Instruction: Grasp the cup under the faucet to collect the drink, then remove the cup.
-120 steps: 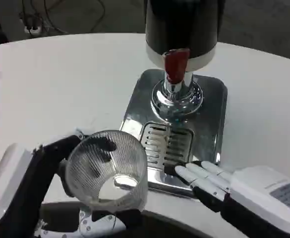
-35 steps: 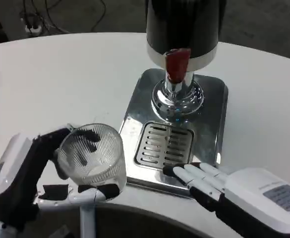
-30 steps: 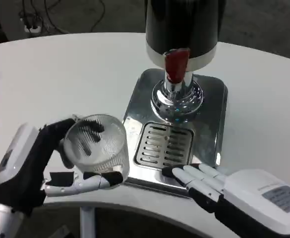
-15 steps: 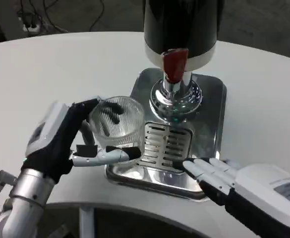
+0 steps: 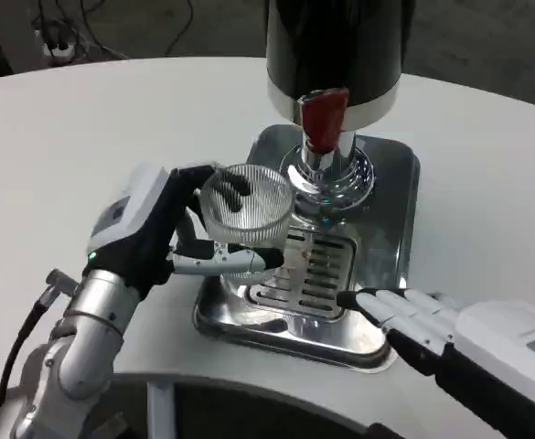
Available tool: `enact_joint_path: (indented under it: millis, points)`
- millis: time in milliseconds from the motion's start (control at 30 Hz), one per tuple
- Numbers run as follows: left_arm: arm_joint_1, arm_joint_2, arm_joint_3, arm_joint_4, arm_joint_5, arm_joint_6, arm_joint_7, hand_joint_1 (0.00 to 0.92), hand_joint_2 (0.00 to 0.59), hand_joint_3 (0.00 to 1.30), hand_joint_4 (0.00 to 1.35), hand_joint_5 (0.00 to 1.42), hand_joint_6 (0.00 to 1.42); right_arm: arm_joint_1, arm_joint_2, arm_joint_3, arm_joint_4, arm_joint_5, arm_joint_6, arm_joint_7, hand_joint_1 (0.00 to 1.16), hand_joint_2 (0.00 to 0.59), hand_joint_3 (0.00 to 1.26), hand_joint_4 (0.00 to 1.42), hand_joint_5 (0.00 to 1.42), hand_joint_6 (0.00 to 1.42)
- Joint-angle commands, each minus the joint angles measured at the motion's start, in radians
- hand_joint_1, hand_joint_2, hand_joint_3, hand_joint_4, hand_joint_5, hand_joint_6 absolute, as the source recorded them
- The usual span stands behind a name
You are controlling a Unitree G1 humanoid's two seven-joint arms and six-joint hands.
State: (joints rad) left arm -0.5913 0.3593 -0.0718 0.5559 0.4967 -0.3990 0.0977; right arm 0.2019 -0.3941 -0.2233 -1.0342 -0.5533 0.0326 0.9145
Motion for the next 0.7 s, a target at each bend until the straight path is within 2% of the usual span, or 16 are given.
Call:
enact_joint_path:
  millis: [33, 167, 700]
  points:
    - [-0.052, -0.027, -0.032, 0.022, 0.023, 0.025, 0.070, 0.660, 0.085, 0.68, 0.73, 1.00, 1.01, 0.024, -0.015, -0.031, -0.013, 0.036, -0.001, -0.010, 0.43, 0.426, 0.01, 0.00, 0.00, 0.00]
    - [-0.075, -0.051, -0.065, 0.022, 0.043, 0.048, 0.094, 0.654, 0.089, 0.68, 0.74, 1.00, 1.01, 0.035, -0.022, -0.043, -0.013, 0.051, -0.003, -0.017, 0.43, 0.425, 0.01, 0.00, 0.00, 0.00]
    - [-0.149, -0.067, -0.140, 0.065, 0.078, 0.145, 0.111, 0.632, 0.097, 0.67, 0.74, 1.01, 0.99, 0.078, -0.030, -0.066, -0.013, 0.078, -0.021, -0.044, 0.43, 0.425, 0.01, 0.00, 0.00, 0.00]
